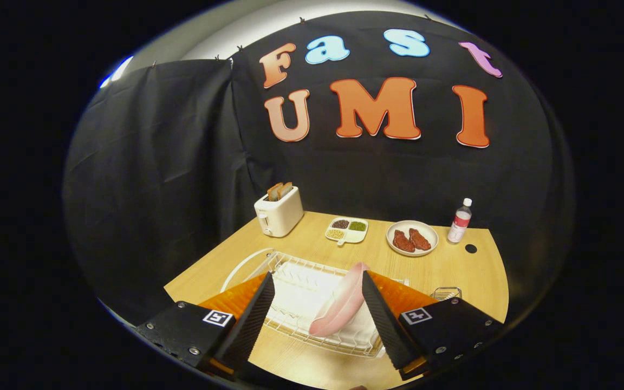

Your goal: Take the plate from the dish rack, then take the spoon from the basket and place it into the plate.

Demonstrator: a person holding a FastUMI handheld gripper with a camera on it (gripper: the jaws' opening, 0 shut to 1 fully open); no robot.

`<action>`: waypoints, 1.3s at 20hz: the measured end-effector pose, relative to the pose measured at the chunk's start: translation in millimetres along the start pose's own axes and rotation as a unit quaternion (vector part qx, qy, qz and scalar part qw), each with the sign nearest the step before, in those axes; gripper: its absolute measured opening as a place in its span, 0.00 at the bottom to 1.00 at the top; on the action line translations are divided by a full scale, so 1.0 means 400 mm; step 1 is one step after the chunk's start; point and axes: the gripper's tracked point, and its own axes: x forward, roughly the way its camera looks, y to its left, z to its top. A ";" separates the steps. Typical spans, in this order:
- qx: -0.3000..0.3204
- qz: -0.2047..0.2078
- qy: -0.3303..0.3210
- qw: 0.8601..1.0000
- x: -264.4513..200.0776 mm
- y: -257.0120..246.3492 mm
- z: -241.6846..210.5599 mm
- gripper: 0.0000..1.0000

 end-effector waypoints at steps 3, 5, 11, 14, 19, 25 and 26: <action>0.009 -0.008 0.036 0.999 0.051 -0.013 -0.014 0.96; 0.017 -0.004 0.071 0.997 0.084 -0.015 -0.041 0.96; 0.073 -0.014 0.153 0.985 0.144 -0.024 -0.086 0.92; 0.064 -0.025 0.193 0.979 0.172 -0.038 -0.113 0.89; 0.036 -0.063 0.222 0.972 0.230 -0.071 -0.148 0.88; 0.008 -0.086 0.260 0.962 0.293 -0.069 -0.208 0.79; 0.004 -0.091 0.267 0.959 0.304 -0.073 -0.222 0.77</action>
